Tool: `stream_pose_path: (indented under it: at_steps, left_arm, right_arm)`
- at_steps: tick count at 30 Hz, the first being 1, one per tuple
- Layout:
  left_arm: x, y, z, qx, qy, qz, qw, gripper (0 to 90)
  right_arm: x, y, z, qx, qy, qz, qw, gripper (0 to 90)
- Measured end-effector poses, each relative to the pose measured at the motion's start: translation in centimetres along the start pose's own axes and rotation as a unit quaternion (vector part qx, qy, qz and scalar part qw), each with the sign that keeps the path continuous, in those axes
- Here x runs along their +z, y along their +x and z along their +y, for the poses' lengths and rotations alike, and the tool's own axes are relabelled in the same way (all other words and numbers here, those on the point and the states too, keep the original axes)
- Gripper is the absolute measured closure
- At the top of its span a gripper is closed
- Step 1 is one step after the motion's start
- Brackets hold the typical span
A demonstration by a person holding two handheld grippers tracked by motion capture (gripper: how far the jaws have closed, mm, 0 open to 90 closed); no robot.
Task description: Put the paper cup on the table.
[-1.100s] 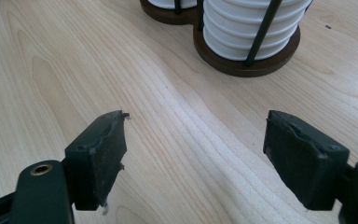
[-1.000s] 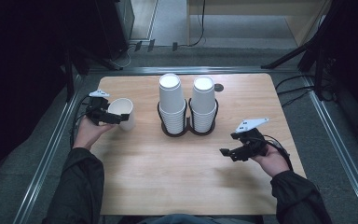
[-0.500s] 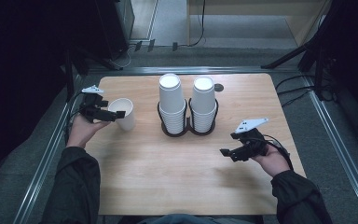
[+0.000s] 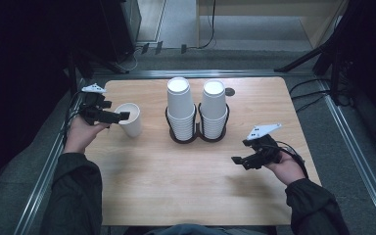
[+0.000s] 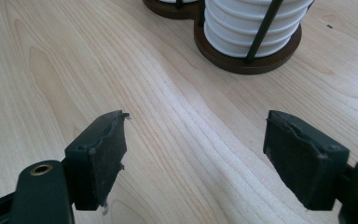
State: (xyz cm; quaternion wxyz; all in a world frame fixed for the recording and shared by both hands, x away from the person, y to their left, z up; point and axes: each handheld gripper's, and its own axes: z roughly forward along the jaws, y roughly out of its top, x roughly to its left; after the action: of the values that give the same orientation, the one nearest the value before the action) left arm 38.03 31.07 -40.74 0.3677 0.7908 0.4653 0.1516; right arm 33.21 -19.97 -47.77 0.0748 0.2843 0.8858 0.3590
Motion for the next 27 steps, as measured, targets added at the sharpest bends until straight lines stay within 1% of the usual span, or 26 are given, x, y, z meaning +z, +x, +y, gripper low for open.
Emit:
stream_pose_path:
  at_steps: [2,5,6,8,9,10,12,14,15,17,18,19,21,23,25,27]
  left_arm:
    - [-0.1,-0.4,0.1,0.001,-0.001,-0.013,0.9999,6.2]
    - [-0.1,-0.9,0.3,0.008,0.001,-0.022,0.9997,6.3]
    - [-0.1,-1.1,0.4,0.009,0.003,-0.028,0.9996,6.3]
    - [0.0,-1.5,0.5,0.012,0.012,-0.031,0.9994,7.0]
    - [0.0,-1.7,0.6,0.016,0.016,-0.029,0.9993,8.4]
    - [0.0,-1.9,0.7,0.018,0.016,-0.029,0.9993,12.6]
    - [0.1,-2.2,0.8,0.020,0.019,-0.037,0.9989,13.3]
    - [0.2,-2.5,0.8,0.023,0.020,-0.037,0.9989,13.3]
    - [0.3,-2.7,0.8,0.028,0.022,-0.035,0.9988,13.3]
    - [0.5,-3.1,0.9,0.029,0.021,-0.030,0.9989,13.3]
    - [0.7,-3.5,0.9,0.028,0.023,-0.027,0.9990,13.3]
    - [0.9,-3.6,0.9,0.028,0.024,-0.026,0.9989,13.4]
    - [1.3,-4.2,0.8,0.033,0.029,-0.026,0.9987,13.4]
    - [1.8,-5.2,0.7,0.041,0.031,-0.016,0.9985,13.4]
    - [2.2,-5.8,0.7,0.048,0.032,-0.026,0.9980,13.3]
    - [2.7,-6.5,0.6,0.056,0.036,-0.030,0.9973,13.2]
  right_arm:
    - [0.0,0.0,0.0,-0.003,0.001,0.001,1.0000,21.1]
    - [0.0,0.0,0.0,-0.004,0.003,0.001,1.0000,21.1]
    - [0.0,0.0,0.0,-0.003,0.003,0.001,1.0000,21.1]
    - [0.0,0.0,0.0,-0.005,0.002,0.002,1.0000,21.1]
    - [0.0,0.1,0.1,-0.005,0.002,0.002,1.0000,21.1]
    - [0.0,0.1,0.1,-0.005,0.002,0.002,1.0000,21.1]
    - [0.0,0.2,0.1,-0.006,0.001,0.002,1.0000,21.1]
    - [0.0,0.2,0.2,-0.005,0.001,0.002,1.0000,21.1]
    - [0.0,0.2,0.2,-0.005,0.001,0.002,1.0000,21.1]
    - [0.0,0.1,0.2,-0.007,-0.001,0.002,1.0000,21.1]
    - [-0.1,0.1,0.2,-0.006,-0.003,0.004,1.0000,21.1]
    - [-0.2,0.1,0.2,-0.003,-0.007,0.012,0.9999,21.1]
    - [-0.3,0.1,0.3,0.005,-0.016,0.015,0.9997,21.1]
    - [-0.5,0.1,0.4,0.008,-0.022,0.019,0.9995,21.1]
    - [-0.5,0.1,0.5,0.004,-0.020,0.018,0.9996,21.1]
    - [-0.3,0.1,0.5,0.002,-0.019,0.019,0.9996,21.1]
